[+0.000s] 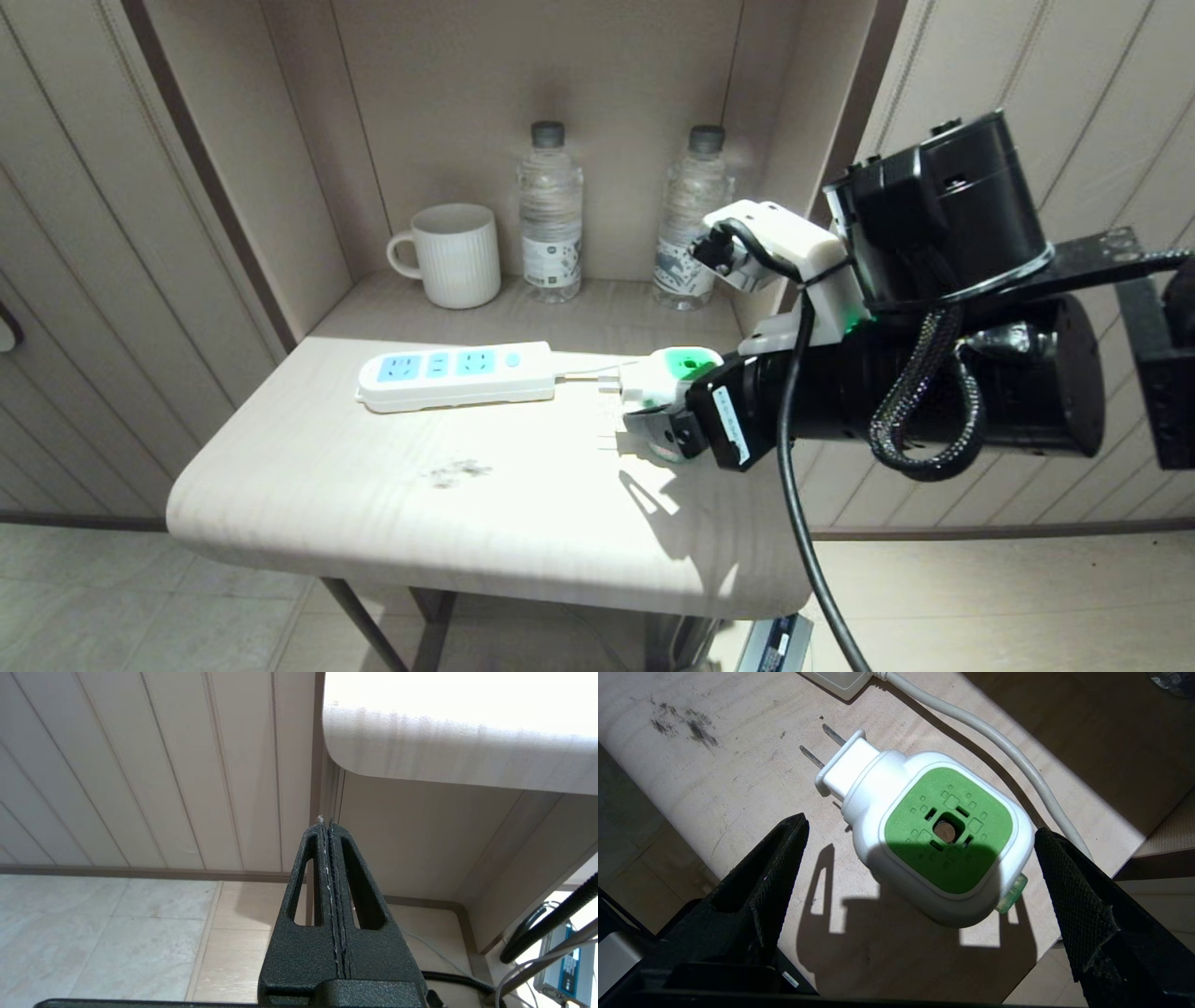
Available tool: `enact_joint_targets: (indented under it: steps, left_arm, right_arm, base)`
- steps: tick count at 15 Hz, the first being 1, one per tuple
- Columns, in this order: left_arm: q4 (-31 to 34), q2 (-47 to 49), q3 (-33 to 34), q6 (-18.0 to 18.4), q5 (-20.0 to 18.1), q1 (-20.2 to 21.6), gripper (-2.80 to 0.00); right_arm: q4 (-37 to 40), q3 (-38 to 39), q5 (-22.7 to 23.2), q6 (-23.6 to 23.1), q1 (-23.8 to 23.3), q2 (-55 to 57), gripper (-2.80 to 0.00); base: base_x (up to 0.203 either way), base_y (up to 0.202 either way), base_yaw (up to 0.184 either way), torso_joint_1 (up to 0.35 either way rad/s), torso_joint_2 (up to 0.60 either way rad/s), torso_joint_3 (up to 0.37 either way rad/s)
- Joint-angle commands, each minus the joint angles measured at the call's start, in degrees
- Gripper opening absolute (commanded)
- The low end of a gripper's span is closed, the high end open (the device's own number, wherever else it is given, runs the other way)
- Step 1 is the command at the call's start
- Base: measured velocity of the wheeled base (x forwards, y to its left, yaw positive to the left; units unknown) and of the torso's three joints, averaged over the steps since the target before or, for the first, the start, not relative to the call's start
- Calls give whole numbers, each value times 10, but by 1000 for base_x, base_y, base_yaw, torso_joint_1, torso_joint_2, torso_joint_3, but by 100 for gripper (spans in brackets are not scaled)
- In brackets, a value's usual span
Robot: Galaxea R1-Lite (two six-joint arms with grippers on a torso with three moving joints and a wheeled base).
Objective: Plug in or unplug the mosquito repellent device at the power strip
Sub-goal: Pick up the mosquito repellent liquid
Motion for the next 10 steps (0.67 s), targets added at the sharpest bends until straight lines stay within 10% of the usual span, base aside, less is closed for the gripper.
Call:
enact_joint_targets:
  steps: [1,10]
  left_arm:
    - [0,1,0,0,0,0,-280]
    - [0,1,0,0,0,0,-280]
  right_arm:
    - [0,-2,-2,0,0,7,0]
    - [-21,1,-23,-1,-4,12,0]
  base:
    - [0,0,0,0,0,0]
    - [0,0,0,0,0,0]
